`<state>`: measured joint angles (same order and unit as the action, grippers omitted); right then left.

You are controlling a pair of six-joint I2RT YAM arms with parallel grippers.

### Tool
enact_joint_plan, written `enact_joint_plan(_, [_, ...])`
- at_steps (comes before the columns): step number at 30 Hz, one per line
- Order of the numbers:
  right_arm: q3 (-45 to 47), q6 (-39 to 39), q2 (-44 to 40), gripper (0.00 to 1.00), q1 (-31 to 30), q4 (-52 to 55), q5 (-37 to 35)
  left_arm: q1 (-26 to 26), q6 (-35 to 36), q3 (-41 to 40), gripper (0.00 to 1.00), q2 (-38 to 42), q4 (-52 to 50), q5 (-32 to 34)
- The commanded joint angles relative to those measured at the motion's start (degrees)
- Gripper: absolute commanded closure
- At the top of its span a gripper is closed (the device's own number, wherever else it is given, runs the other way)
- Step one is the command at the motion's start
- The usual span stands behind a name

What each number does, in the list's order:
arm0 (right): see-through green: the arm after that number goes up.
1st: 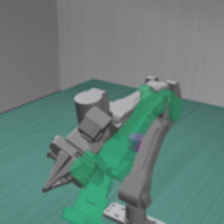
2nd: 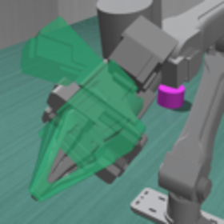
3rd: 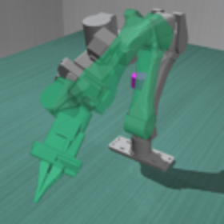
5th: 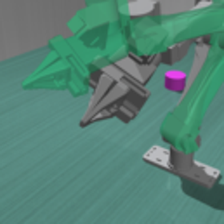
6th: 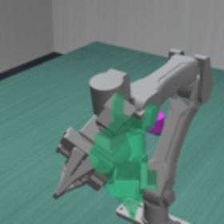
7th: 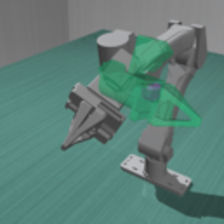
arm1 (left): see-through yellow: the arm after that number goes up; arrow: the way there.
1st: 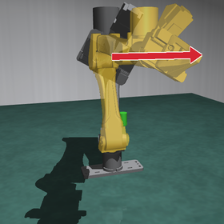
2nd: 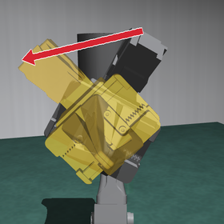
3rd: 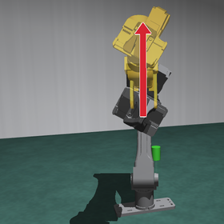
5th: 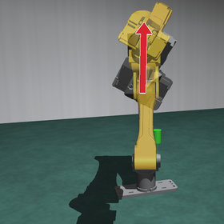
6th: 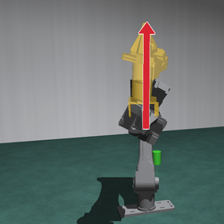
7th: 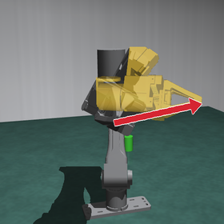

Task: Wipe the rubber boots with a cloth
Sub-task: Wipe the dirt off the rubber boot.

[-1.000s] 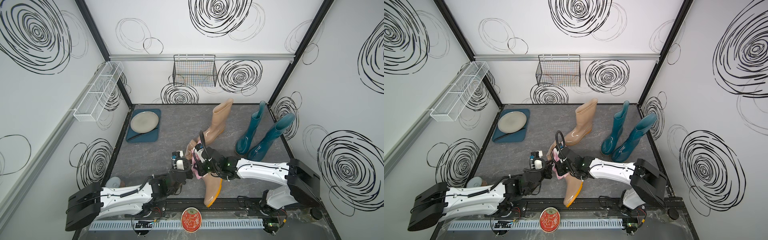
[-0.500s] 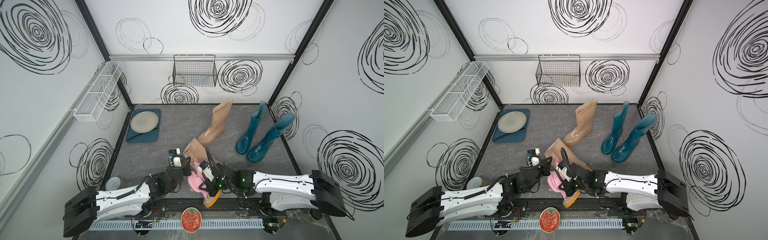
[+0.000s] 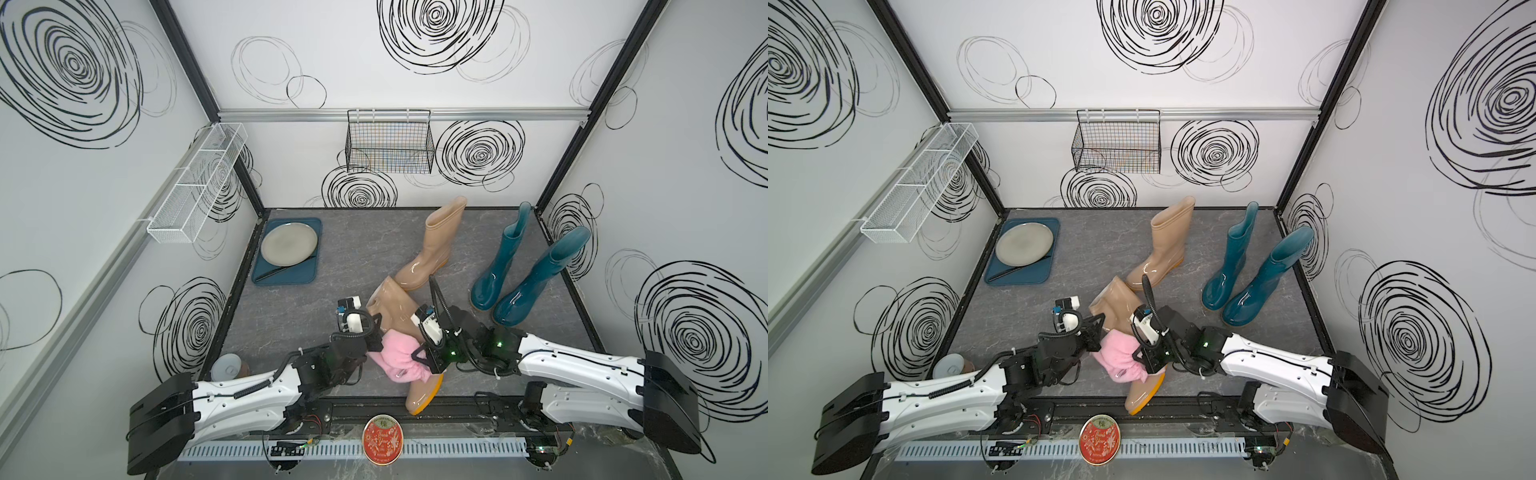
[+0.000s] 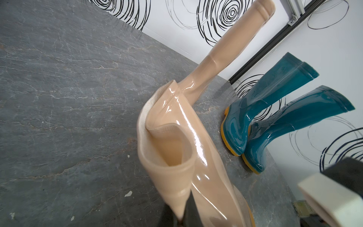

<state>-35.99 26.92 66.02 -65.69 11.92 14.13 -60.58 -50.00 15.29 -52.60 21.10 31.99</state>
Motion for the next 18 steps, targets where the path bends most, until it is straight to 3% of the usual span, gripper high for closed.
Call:
enact_joint_plan(1, [-3.81, -0.75, 4.11, 1.00, -7.14, 4.20, -1.71, 0.71, -0.01, 0.59, 1.00, 0.90, 4.22, 1.24])
enact_joint_plan(5, [-6.16, 0.42, 7.00, 1.00, -11.85, 3.40, 4.12, 0.99, 0.81, 0.77, 1.00, 0.84, 3.99, 0.81])
enact_joint_plan(7, [-5.24, 1.33, 5.38, 1.00, -10.35, 3.17, 2.51, 1.31, 1.29, 0.93, 1.00, 0.91, 3.91, 0.69])
enact_joint_plan(9, [-3.17, 1.93, 2.20, 1.00, -4.62, 2.90, 1.79, 1.74, 1.65, 0.88, 1.00, 0.73, 4.15, 0.20])
enact_joint_plan(13, [0.59, 4.51, -2.81, 1.00, 9.70, 1.97, -6.24, 2.04, 1.66, 0.80, 1.00, -0.13, 4.75, -0.74])
enact_joint_plan(18, [2.70, 6.92, -2.62, 1.00, 21.29, -3.16, -6.40, 1.96, 1.65, 0.28, 1.00, 0.45, 4.75, -0.44])
